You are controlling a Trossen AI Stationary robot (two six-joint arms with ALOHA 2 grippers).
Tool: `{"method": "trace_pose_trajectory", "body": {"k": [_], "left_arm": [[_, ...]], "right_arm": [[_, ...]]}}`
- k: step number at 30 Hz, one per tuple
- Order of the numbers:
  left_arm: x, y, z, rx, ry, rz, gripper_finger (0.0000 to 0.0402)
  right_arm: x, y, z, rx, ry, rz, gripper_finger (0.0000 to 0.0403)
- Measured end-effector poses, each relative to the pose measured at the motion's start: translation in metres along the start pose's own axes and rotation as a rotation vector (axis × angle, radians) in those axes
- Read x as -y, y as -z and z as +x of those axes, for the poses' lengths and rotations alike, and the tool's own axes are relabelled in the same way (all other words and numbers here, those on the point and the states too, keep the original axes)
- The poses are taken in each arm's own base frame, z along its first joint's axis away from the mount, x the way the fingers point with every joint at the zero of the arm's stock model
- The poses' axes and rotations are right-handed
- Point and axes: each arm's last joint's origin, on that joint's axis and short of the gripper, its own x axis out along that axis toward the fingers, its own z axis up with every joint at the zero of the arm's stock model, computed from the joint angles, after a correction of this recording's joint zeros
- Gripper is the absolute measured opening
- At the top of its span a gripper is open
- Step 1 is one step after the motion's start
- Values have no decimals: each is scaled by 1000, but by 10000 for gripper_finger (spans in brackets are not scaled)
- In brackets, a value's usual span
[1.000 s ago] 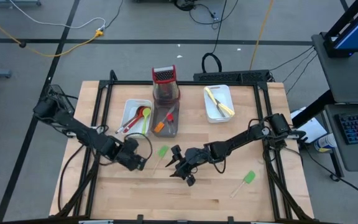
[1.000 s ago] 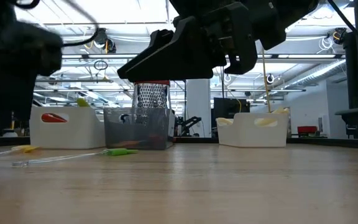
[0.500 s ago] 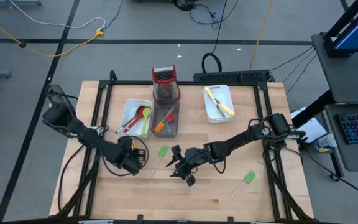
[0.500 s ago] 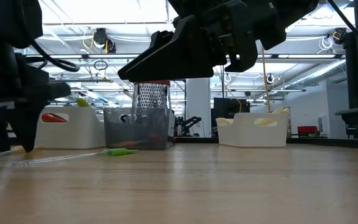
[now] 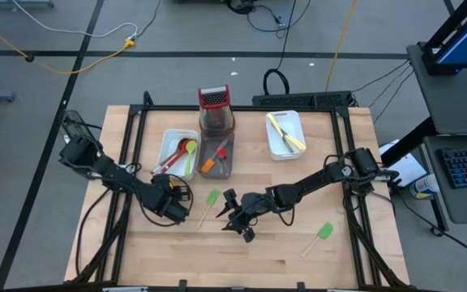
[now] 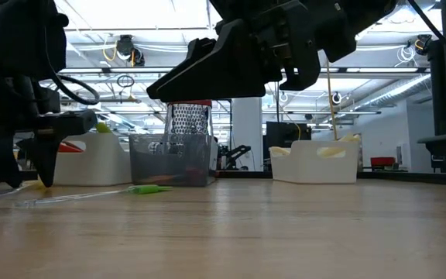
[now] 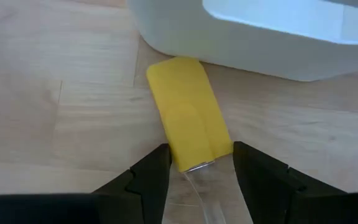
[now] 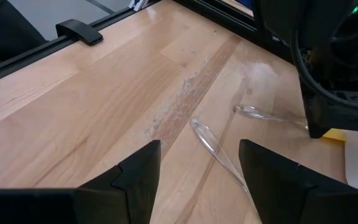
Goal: Pick & Place Kitchen Items
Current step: Put the yellow spatula into the black bin
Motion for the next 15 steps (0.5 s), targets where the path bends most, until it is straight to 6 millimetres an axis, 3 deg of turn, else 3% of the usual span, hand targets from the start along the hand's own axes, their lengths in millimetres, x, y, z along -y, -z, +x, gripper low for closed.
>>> {"method": "trace_pose_trajectory", "body": {"k": [7,15], "left_arm": [[-1,-1,0,7,-17,39,173],[-7,-3,3,24,-53,124,79]], "right_arm": [[0,0,0,0,0,0,210],[0,0,0,0,0,0,208]]}}
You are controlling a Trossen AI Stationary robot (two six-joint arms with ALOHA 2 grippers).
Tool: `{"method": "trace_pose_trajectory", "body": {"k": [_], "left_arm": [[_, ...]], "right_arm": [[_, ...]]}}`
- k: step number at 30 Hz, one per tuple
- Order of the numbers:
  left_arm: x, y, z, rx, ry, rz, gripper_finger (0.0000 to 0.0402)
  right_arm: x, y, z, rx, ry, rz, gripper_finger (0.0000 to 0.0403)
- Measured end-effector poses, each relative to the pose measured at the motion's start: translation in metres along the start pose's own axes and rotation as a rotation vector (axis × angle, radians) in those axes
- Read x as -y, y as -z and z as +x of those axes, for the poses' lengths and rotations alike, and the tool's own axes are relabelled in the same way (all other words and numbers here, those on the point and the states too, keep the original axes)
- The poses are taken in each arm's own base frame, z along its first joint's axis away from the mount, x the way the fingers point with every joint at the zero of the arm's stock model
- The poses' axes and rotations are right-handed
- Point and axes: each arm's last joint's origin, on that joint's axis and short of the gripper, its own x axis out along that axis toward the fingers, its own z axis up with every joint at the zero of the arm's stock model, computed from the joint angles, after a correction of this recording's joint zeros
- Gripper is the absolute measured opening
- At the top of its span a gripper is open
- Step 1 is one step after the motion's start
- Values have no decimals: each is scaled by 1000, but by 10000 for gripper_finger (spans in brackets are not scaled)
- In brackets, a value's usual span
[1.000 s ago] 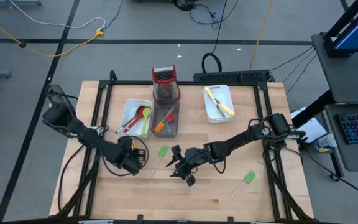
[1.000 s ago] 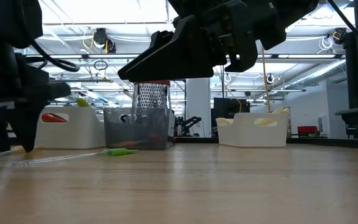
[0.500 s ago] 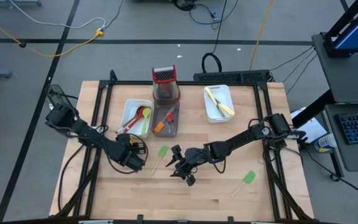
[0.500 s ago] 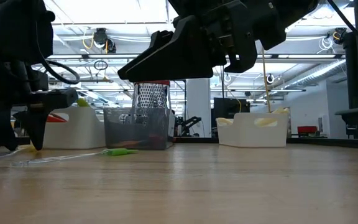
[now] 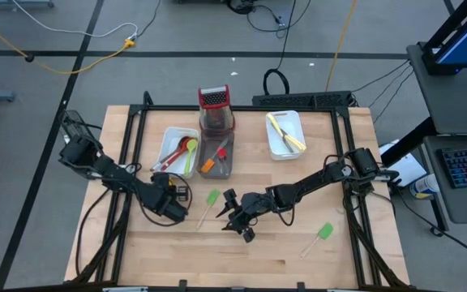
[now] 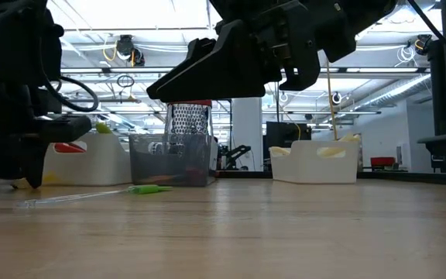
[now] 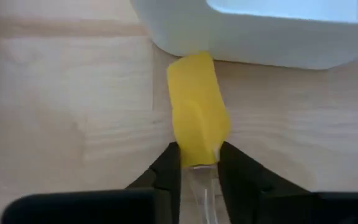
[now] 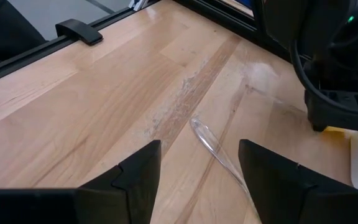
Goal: Pick & Place Kitchen Items
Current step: Put the yellow spatula into the black bin
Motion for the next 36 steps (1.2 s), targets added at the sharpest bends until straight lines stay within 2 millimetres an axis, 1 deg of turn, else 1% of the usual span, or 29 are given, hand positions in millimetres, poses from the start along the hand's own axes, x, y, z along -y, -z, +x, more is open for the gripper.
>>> {"method": "trace_pose_trajectory", "body": {"k": [4,8,12,15,17,19,22,25,27,32,36], "left_arm": [[-2,1,2,-29,-23,74,43],[-3,5,0,-22,7,119,15],[-3,12,-5,-18,38,149,15],[-1,19,-14,-48,70,165,20],[2,23,-21,-61,99,183,14],[7,26,-30,-50,150,196,12],[17,30,-50,-17,250,217,12],[28,32,-75,59,378,256,18],[35,32,-93,121,463,297,14],[53,24,-131,299,590,427,12],[66,10,-150,353,605,514,25]], "right_arm": [[0,0,0,0,0,0,208],[0,0,0,0,0,0,208],[0,0,0,-1,0,0,208],[0,0,0,-3,-1,0,208],[0,0,0,-3,-1,0,208],[0,0,0,-3,-1,0,208],[0,0,0,-3,-1,2,208],[0,0,0,-3,-1,17,208],[0,0,0,-3,-1,31,208],[-1,0,0,-3,-3,51,208],[-6,-2,0,0,-14,48,208]]}}
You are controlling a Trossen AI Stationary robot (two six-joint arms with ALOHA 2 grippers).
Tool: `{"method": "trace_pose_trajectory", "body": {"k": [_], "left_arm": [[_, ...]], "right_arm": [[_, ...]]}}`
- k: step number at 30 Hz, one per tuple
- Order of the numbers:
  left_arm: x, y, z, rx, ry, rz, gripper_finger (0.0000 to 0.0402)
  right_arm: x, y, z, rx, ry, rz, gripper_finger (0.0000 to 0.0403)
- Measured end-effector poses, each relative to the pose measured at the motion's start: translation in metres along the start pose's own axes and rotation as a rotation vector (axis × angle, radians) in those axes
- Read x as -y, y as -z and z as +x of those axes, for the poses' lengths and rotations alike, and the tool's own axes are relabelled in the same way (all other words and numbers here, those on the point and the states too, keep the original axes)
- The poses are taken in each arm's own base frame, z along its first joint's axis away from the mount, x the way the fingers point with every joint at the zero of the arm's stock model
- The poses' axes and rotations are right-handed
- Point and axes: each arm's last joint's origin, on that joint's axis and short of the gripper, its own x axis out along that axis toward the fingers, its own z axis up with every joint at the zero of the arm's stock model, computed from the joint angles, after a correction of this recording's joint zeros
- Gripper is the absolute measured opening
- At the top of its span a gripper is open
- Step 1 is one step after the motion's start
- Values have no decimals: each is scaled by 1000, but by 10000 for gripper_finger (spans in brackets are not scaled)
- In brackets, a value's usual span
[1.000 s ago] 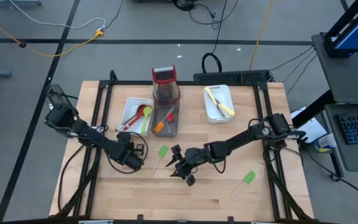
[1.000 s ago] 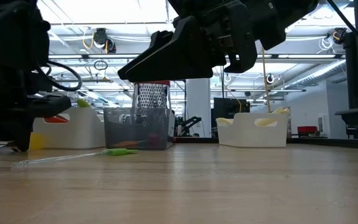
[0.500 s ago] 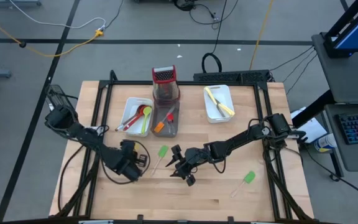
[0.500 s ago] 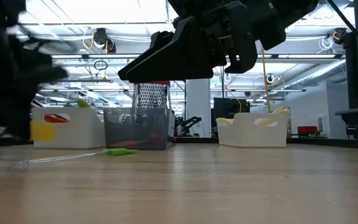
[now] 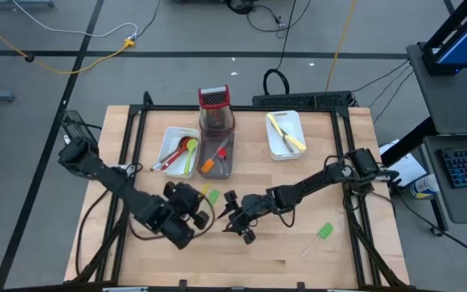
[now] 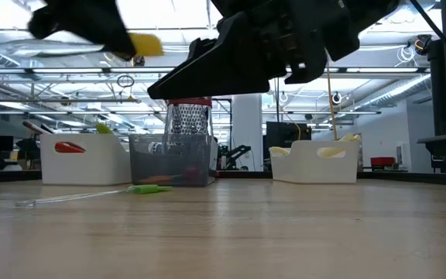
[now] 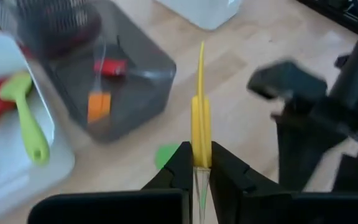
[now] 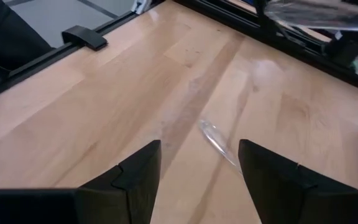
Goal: Pick & Place Kitchen Items
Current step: Put the yellow spatula into the black bin
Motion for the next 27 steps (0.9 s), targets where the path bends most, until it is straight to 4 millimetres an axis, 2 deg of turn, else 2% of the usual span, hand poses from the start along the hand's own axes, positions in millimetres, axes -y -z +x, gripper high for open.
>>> {"method": "trace_pose_trajectory", "body": {"k": [3,10,14,17,20,22,27], "left_arm": [[2,-15,5,13,-4,34,25],[1,-47,35,25,3,70,12],[-4,-68,53,15,18,86,27],[-9,-82,65,17,27,109,32],[-16,-95,77,6,39,135,21],[-22,-103,83,16,20,138,12],[-40,-118,98,15,-50,122,17]], "right_arm": [[-3,-1,0,2,-8,19,208],[-8,-2,0,4,-18,43,208],[-8,-2,0,4,-18,44,208],[-8,-2,0,1,-13,56,208],[-6,0,0,-20,37,102,208],[-3,1,0,-29,67,132,208],[-2,9,-1,-122,170,263,208]]}}
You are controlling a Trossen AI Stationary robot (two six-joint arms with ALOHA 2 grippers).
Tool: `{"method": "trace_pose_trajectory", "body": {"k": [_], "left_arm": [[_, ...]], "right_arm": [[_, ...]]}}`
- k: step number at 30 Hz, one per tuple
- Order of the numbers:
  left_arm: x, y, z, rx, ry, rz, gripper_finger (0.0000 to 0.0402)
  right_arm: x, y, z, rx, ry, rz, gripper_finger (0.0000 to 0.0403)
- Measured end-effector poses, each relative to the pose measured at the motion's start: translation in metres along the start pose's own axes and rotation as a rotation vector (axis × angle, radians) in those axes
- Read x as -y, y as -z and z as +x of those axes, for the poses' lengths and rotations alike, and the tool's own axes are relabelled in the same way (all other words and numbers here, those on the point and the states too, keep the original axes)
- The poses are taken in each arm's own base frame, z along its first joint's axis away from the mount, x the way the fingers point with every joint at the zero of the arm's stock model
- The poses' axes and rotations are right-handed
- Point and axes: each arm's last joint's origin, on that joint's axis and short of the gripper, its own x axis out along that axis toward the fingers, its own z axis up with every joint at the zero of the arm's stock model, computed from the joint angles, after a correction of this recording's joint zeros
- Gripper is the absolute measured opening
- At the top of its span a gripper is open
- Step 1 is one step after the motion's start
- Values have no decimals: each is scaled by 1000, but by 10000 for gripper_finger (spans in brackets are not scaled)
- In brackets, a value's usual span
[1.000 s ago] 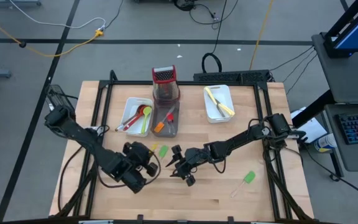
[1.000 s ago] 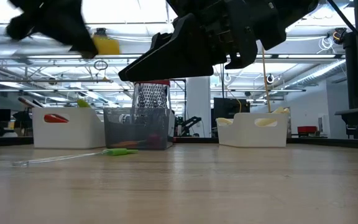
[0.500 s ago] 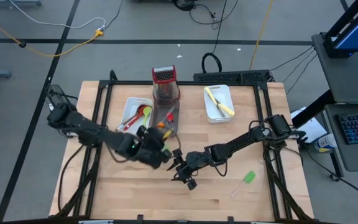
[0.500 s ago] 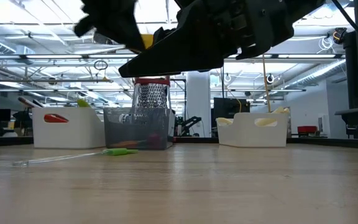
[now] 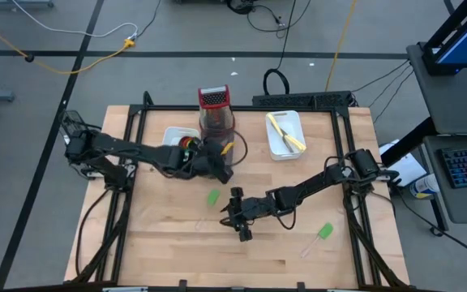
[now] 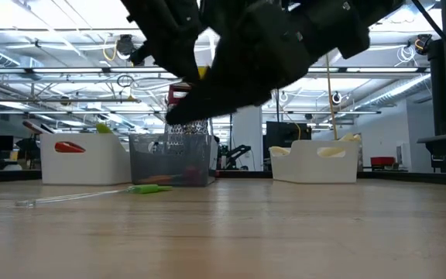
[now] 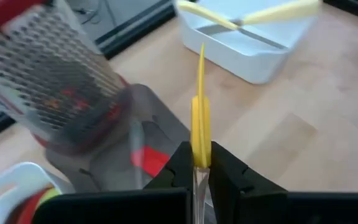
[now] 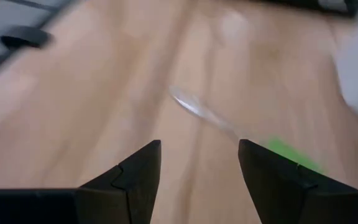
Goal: Pick & Place Kitchen Items
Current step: Put the yellow spatula into the black bin
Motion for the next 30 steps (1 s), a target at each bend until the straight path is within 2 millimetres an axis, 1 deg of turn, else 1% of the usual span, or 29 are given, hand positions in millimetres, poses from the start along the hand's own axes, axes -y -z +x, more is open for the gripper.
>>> {"method": "trace_pose_trajectory", "body": {"k": [2,5,8,11,14,19,23,27,30], "left_arm": [[-6,-4,5,-3,-22,-12,27],[-13,-6,13,-17,-36,-31,28],[-18,-3,25,-44,-69,-30,15],[-21,1,41,-76,-99,-34,12],[-23,7,59,-119,-128,-28,15],[-30,16,89,-195,-178,-42,36],[-37,24,113,-262,-205,-49,31],[-44,32,134,-359,-156,-85,22],[-47,35,144,-381,-142,-116,31]], "right_arm": [[1,6,0,-57,72,57,208],[2,17,-2,-165,160,94,208],[2,26,-5,-256,190,109,208],[-1,31,-7,-302,191,128,208],[-5,32,-7,-307,184,124,208],[-9,32,-8,-304,175,119,208],[-10,32,-8,-304,174,117,208],[-10,32,-8,-304,173,117,208],[-10,32,-8,-304,173,117,208]]}}
